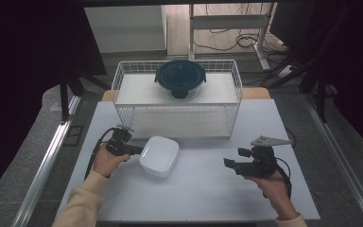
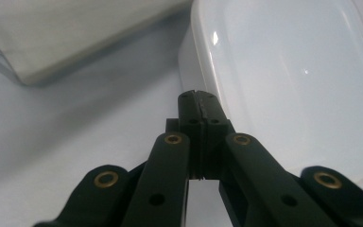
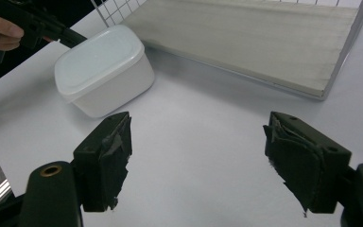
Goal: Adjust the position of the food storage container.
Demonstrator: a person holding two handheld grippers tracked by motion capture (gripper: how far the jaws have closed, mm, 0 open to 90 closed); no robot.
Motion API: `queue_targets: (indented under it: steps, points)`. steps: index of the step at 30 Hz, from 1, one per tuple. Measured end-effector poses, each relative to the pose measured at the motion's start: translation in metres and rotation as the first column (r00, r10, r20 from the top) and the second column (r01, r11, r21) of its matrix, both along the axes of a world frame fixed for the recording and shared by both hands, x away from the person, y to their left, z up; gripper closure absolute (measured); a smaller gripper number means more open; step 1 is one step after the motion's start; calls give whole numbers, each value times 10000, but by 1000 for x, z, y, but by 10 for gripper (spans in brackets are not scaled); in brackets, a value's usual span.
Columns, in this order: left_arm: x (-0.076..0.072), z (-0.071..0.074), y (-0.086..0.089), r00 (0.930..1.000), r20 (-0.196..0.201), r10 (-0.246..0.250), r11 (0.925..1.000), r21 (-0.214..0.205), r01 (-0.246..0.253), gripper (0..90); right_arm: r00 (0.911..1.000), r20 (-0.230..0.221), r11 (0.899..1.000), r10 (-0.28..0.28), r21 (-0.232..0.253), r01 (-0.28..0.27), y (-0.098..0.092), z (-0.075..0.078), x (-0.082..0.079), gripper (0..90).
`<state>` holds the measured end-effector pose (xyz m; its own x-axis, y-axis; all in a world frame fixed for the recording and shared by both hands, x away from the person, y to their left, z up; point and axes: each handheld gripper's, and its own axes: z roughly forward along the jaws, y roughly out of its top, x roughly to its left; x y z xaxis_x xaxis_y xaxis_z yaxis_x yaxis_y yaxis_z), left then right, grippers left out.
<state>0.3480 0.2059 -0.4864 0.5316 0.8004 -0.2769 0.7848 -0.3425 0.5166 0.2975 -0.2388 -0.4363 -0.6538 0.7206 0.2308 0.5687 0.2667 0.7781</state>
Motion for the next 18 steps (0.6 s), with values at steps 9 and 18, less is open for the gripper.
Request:
queue_targets:
  steps: [9,18]
  points:
    - [-10,-3,-15,9991,-50,-424,9988,-247,423,900,9998,-168,9999,73,143,-70,-1,0,1,245]
    - [-16,-12,-28,9969,-253,-751,9967,-315,743,900,9999,-141,9998,67,168,-65,-2,3,-1,245]
